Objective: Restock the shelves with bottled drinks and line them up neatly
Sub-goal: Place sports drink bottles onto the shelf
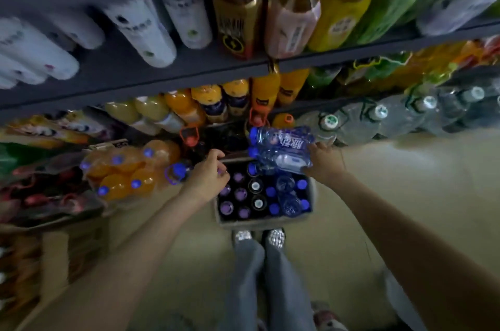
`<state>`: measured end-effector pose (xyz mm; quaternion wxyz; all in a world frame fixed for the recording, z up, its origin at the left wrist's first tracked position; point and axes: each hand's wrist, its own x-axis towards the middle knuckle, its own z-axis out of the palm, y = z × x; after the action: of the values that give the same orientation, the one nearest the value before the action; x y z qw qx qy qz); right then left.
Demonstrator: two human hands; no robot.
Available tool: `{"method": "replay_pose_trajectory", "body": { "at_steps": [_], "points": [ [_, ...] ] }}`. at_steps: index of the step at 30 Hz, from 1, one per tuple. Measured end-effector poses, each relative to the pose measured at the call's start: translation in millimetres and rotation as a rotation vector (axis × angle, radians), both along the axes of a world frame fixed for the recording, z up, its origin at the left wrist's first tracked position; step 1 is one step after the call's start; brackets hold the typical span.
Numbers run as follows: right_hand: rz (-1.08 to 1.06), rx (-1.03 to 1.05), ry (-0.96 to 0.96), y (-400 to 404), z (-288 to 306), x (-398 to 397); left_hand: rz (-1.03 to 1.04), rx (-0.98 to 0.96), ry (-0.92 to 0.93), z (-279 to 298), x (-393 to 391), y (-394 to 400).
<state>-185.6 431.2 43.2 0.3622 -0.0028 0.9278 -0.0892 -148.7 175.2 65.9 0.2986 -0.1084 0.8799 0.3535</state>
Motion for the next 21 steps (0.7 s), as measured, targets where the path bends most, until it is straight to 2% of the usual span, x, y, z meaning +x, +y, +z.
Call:
{"method": "replay_pose_trajectory", "body": {
  "at_steps": [5, 11, 15, 18, 21],
  "points": [
    [0.037, -0.003, 0.072, 0.8, -113.9, -42.3, 0.055, 0.018, -0.001, -89.4, -5.6, 15.7],
    [0.164, 0.051, 0.048, 8.9, -193.9, -75.6, 0.206, 0.108, 0.041, -168.9, 9.0, 20.5],
    [0.118, -0.044, 0.12, 15.4, -194.4, -75.6, 0.343, 0.227, -0.021, -180.2, 17.1, 32.2],
    [0.046, -0.129, 0.156, 17.4, -172.3, -62.3, 0.495, 0.473, -0.105, -161.9, 12.3, 52.6],
    [-0.034, -0.342, 0.119, 7.6, -128.4, -35.7, 0.627, 0.75, -0.193, -139.5, -2.5, 78.8]
  ]
}}
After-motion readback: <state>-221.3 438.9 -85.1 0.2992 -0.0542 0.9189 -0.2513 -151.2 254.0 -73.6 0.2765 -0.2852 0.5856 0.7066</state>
